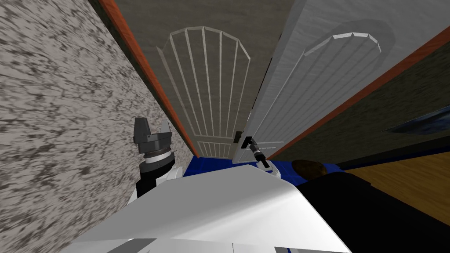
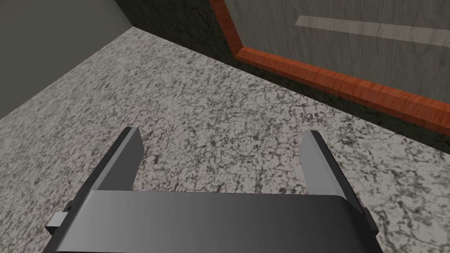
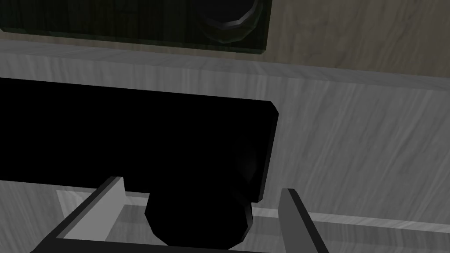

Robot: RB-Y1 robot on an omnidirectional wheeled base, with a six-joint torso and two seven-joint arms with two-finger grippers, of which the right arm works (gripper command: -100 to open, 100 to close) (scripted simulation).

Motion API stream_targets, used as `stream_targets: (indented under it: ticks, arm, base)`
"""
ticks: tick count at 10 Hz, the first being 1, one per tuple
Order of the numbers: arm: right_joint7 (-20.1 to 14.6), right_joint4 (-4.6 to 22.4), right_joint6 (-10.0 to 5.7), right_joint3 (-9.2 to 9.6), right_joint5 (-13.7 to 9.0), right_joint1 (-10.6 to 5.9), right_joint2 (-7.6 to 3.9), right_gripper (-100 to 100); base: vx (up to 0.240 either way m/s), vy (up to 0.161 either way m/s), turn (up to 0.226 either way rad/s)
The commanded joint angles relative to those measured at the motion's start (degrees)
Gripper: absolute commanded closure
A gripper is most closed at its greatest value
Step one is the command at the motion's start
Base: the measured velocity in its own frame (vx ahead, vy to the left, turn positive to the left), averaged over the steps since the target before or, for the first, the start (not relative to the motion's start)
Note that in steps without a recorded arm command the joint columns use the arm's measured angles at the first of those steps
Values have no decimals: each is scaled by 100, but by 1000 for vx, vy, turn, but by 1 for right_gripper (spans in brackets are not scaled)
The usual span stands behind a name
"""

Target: Pull the door open

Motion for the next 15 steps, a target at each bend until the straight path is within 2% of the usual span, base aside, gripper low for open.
stream_targets:
  ticks: [1, 6, 7, 10, 15]
  arm:
    - [0, 1, 5, -5, -1, 11, -2, 100]
    - [0, 1, 5, -5, -1, 11, -2, 100]
    - [-61, -37, -56, 60, 28, 148, -64, 100]
    - [-213, -198, -219, 230, 95, 350, -206, 100]
    - [-583, -658, -638, 728, 281, 734, -518, 100]
  base:
    - [-11, -9, -11]
    - [-20, -9, 6]
    - [-124, -93, -3]
    - [-183, -133, 31]
    - [-188, -95, 81]
